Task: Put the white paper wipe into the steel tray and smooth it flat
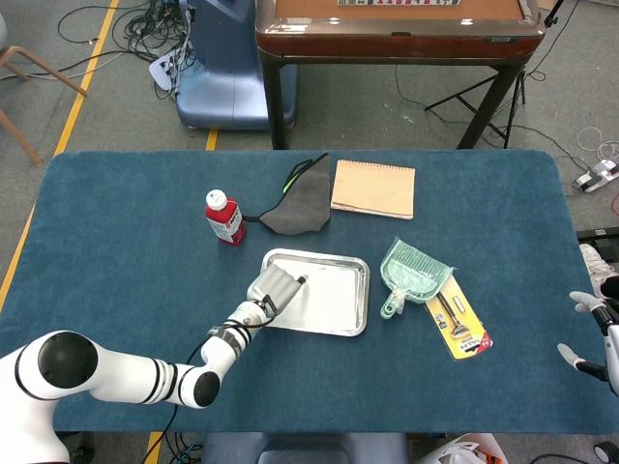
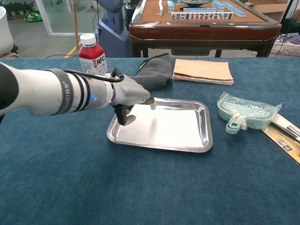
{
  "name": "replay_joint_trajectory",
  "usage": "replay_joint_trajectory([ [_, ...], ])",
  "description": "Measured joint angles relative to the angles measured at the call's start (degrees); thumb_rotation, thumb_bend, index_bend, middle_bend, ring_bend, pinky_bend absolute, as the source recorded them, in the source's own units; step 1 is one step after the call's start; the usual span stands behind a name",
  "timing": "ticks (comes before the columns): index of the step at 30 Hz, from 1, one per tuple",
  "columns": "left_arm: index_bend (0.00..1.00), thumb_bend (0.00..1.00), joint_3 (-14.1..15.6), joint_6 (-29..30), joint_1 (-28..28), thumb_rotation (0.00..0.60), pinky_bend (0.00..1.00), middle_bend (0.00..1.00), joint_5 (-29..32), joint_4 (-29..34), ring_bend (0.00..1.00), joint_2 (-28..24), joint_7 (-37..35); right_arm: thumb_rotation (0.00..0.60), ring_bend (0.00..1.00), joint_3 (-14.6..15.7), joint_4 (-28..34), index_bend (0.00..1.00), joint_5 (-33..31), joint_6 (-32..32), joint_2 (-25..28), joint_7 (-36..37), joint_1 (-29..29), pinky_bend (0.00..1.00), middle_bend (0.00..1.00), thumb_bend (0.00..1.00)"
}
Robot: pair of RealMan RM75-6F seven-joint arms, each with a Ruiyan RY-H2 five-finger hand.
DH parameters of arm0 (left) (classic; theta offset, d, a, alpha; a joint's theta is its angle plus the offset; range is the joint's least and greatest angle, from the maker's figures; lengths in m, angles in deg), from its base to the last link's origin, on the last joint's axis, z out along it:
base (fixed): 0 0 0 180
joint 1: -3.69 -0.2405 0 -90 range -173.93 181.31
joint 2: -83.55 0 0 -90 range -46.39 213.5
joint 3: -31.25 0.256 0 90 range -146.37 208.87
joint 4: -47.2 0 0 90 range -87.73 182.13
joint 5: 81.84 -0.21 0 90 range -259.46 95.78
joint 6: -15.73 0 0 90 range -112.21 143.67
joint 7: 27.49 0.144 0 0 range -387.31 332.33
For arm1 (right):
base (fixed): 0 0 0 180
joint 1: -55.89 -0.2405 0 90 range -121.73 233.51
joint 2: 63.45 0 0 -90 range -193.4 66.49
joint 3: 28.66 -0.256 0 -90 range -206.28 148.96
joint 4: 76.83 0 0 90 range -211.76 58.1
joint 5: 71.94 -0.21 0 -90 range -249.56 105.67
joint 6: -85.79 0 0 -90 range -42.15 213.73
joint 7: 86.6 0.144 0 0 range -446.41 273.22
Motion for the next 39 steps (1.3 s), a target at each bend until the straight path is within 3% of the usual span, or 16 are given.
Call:
replay_joint_trajectory([
  [8, 0.15, 0.52, 1.9, 0.5, 0.6, 0.6, 1.0, 1.0, 5.2, 1.5, 1.0, -1.1, 3.6, 0.6, 0.28, 0.1, 0.0, 0.29, 0.2, -0.1, 0.0, 0.0, 0.0, 0.34, 0.39, 0.07],
  [18, 0.15, 0.52, 2.9, 0.5, 1.5, 0.6, 1.0, 1.0, 9.4, -1.3, 1.0, 0.2, 6.6, 0.6, 0.28, 0.1, 0.1, 0.29, 0.1, -0.4, 0.0, -0.2, 0.2, 0.34, 0.39, 0.07],
  [39, 0.15, 0.52, 1.6, 0.1, 0.2, 0.6, 1.0, 1.0, 6.3, -6.0, 1.0, 3.0, 6.2, 0.6, 0.28, 0.2, 0.8, 0.3, -0.2, -1.1, 0.2, -0.9, 0.8, 0.34, 0.39, 0.07],
])
